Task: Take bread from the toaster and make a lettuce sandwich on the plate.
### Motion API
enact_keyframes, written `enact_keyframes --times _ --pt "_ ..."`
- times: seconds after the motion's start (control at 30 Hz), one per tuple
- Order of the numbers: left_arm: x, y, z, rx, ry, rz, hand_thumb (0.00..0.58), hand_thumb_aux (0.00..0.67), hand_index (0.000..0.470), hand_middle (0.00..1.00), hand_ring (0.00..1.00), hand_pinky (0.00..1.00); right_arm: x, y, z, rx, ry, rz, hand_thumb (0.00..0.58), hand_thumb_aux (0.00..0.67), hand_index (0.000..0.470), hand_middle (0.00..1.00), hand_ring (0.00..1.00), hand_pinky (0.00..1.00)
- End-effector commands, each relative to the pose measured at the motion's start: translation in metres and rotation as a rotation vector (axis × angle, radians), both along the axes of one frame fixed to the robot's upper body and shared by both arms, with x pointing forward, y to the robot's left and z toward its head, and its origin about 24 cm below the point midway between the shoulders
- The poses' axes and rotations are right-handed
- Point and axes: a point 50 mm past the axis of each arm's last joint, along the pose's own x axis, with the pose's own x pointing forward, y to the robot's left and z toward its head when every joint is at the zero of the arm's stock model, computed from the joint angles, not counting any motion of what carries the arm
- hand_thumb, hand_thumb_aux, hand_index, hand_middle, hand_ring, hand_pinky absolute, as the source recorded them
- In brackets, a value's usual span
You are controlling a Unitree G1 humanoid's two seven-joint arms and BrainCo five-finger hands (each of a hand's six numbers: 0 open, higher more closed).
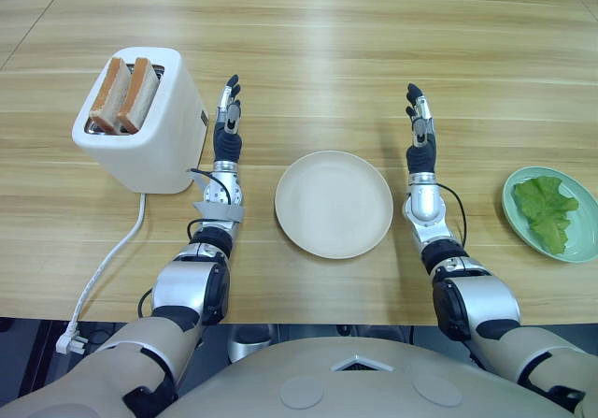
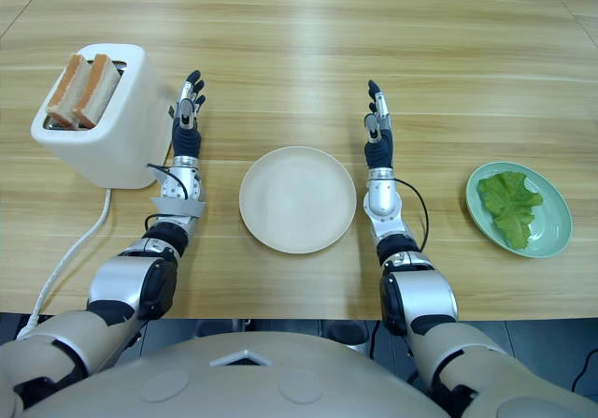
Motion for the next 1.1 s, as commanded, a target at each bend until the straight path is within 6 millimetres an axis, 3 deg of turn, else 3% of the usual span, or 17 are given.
enact_keyframes --times 0.03,0.4,0.47,0.57,0.67,0.73,0.93,1.1 --pt "-0.002 -0.004 -0.005 0.014 0.025 -0.004 0.000 0.000 0.000 0.00 0.00 0.00 0.000 -0.003 -0.005 0.008 0.037 -0.014 0.000 0.000 0.000 0.00 0.00 0.00" --pt "-0.007 -0.006 -0.009 0.010 0.012 -0.001 0.000 0.000 0.000 0.00 0.00 0.00 0.000 -0.007 -0.002 0.000 0.011 -0.005 0.000 0.000 0.000 0.00 0.00 0.00" --pt "-0.009 -0.003 -0.004 0.073 -0.040 0.010 0.000 0.000 0.000 0.00 0.00 0.00 0.001 -0.006 -0.001 -0.002 0.008 -0.005 0.000 0.000 0.000 0.00 0.00 0.00" --pt "-0.015 0.010 0.021 0.229 -0.259 0.108 0.000 0.000 0.000 0.00 0.00 0.00 0.000 -0.004 0.000 -0.007 -0.003 0.000 0.000 0.000 0.000 0.00 0.00 0.00" --pt "-0.039 0.030 0.046 0.474 -0.471 0.253 0.000 0.000 0.000 0.00 0.00 0.00 -0.001 -0.002 0.001 -0.026 -0.027 0.006 0.000 0.000 0.000 0.00 0.00 0.00" --pt "-0.059 0.052 0.057 0.593 -0.517 0.373 0.000 0.000 0.000 0.00 0.00 0.00 -0.002 0.000 0.002 -0.046 -0.040 0.011 0.000 0.000 0.000 0.00 0.00 0.00" --pt "-0.113 0.116 0.083 0.839 -0.425 0.658 0.000 0.000 0.000 0.00 0.00 0.00 -0.002 -0.003 0.007 -0.108 -0.083 0.011 0.000 0.000 0.000 0.00 0.00 0.00" --pt "-0.133 0.159 0.088 0.975 -0.287 0.801 0.000 0.000 0.000 0.00 0.00 0.00 -0.007 0.000 0.021 -0.209 -0.197 0.065 0.000 0.000 0.000 0.00 0.00 0.00"
